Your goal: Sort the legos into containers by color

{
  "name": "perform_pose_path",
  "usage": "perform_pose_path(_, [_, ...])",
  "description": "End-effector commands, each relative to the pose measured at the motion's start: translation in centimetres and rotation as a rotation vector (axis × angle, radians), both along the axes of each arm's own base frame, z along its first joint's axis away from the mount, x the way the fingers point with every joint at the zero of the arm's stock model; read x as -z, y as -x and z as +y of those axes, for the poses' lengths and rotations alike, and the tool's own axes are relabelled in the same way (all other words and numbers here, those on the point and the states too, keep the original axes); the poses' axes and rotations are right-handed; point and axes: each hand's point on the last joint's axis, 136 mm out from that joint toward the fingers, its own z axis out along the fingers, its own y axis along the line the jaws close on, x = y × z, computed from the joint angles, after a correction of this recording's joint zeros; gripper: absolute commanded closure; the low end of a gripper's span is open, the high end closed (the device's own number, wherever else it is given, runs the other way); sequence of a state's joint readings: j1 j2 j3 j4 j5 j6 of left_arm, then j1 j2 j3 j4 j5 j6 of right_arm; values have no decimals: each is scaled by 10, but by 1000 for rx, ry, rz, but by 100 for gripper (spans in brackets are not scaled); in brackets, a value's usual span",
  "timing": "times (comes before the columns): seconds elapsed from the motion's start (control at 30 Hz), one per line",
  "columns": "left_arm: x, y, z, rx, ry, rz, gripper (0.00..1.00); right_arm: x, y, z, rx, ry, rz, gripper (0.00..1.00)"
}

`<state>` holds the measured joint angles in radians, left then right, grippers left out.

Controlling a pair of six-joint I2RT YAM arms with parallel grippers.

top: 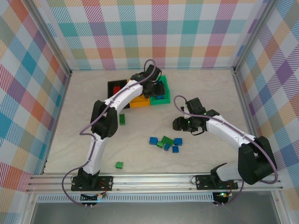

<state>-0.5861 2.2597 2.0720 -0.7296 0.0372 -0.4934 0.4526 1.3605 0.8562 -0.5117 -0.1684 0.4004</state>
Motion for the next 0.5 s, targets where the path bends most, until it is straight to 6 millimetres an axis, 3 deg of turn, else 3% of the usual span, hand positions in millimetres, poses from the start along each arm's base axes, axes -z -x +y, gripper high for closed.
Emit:
perform_pose_path(0.0, [-47,22,-6,13,99,-89,32,3,2,13,-14,-58,28,44])
perform_pose_path(0.27, [-32,91,29,-18,140,-83,32,7,-1,18,-21,-64,53,44])
perform_pose_path(0.47, [-19,141,42,14,112,-56,32,17,5,13,-16,-46,79,44])
